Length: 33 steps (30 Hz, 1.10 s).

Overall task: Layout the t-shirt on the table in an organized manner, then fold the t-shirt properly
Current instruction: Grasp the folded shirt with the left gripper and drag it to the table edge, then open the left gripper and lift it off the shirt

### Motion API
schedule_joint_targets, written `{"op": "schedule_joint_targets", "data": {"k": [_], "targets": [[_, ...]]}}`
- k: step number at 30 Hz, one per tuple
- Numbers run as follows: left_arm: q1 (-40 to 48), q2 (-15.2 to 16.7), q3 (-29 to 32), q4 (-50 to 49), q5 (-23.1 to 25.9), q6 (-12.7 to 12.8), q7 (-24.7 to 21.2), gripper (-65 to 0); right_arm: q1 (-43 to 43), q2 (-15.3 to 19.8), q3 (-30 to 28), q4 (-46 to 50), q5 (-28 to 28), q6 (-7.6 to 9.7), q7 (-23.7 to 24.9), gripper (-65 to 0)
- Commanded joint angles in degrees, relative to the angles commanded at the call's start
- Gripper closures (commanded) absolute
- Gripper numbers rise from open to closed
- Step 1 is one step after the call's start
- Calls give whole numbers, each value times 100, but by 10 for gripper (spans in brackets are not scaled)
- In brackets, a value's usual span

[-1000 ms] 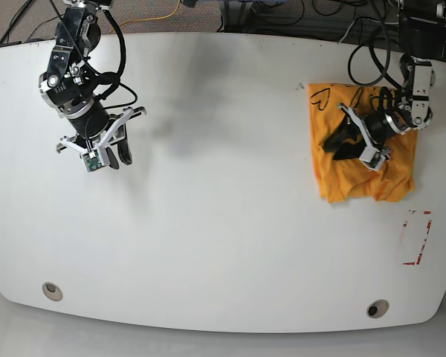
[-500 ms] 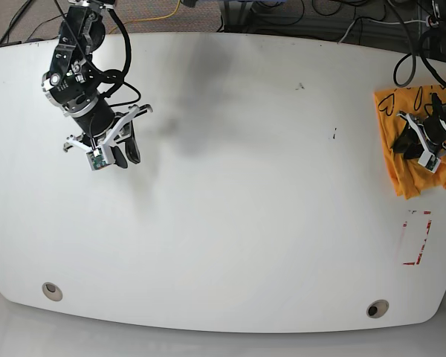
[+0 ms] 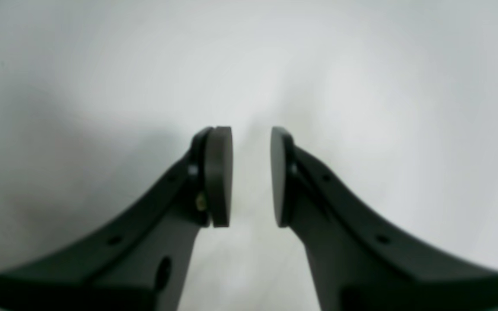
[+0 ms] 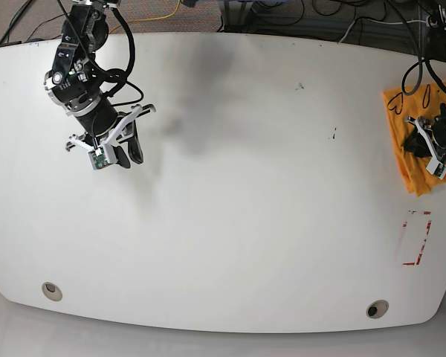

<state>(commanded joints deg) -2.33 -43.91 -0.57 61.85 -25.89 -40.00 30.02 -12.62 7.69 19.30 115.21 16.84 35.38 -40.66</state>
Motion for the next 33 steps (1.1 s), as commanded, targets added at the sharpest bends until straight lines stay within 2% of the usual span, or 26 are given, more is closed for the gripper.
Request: {"op": "schedule_joint_targets", "data": {"k": [3, 7, 11, 17, 25, 33], "targets": [[246, -18, -211, 492, -360, 0, 422, -171, 0, -18, -9, 9, 0, 0, 0, -147], [782, 35, -914, 1169, -659, 0, 914, -171, 0, -18, -9, 9, 0, 0, 0, -147], [1090, 308, -1371, 1670, -686, 0, 1310, -171, -9, 0, -9, 9, 0, 0, 0, -147], [1635, 571, -1811, 2040, -677, 0, 1363, -171, -9, -18, -9, 9, 0, 0, 0, -147], [2066, 818, -1829, 1925, -668, 0, 1371, -171, -9, -26, -9, 9, 0, 0, 0, -147], [2215, 791, -2031, 1635, -668, 0, 1327, -171, 0, -26, -9, 9, 0, 0, 0, -147]]}}
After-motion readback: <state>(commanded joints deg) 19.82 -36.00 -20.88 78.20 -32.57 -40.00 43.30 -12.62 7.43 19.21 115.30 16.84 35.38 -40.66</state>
